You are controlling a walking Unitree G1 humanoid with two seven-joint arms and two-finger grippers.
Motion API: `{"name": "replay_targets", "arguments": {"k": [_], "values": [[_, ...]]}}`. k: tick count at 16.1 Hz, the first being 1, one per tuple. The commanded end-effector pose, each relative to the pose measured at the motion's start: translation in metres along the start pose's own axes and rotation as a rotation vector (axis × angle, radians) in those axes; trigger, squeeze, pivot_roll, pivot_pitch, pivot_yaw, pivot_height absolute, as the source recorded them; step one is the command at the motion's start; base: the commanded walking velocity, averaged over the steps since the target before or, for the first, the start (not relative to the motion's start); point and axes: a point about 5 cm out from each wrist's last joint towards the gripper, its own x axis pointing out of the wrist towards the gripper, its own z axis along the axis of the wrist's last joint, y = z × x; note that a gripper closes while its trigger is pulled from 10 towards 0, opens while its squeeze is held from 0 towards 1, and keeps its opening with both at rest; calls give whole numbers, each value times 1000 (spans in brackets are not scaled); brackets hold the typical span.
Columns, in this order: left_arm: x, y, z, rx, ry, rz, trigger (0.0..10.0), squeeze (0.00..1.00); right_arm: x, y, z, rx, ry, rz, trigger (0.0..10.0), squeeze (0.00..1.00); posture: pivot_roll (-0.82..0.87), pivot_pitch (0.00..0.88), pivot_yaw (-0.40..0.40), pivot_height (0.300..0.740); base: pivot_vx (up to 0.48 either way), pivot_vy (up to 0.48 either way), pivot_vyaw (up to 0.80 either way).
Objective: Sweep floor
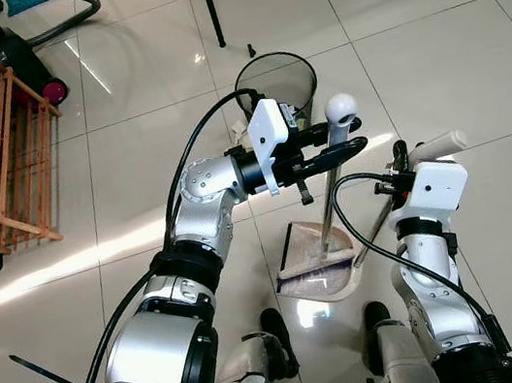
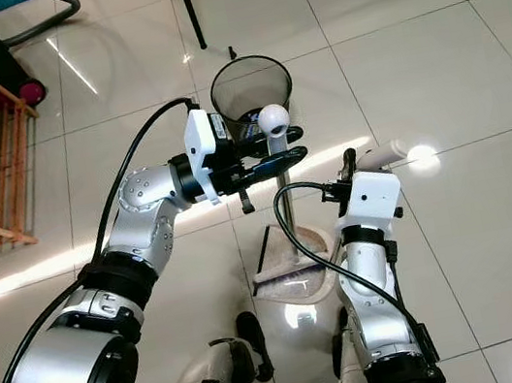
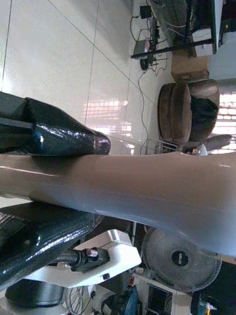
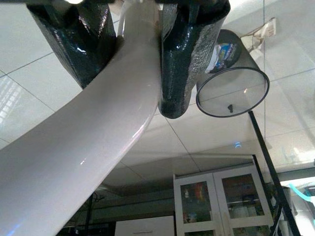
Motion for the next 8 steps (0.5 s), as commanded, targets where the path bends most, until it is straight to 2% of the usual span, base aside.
{"name": "replay_targets", "arguments": {"k": [1,8], "values": [[-1,-1,1,-9,-30,0,10000,0,-12,-5,-22,-26,113,-7,10000,0,22,366,177,740,0,0,0],[-1,-1,1,-9,-30,0,10000,0,-12,-5,-22,-26,113,-7,10000,0,22,366,177,740,0,0,0]]}}
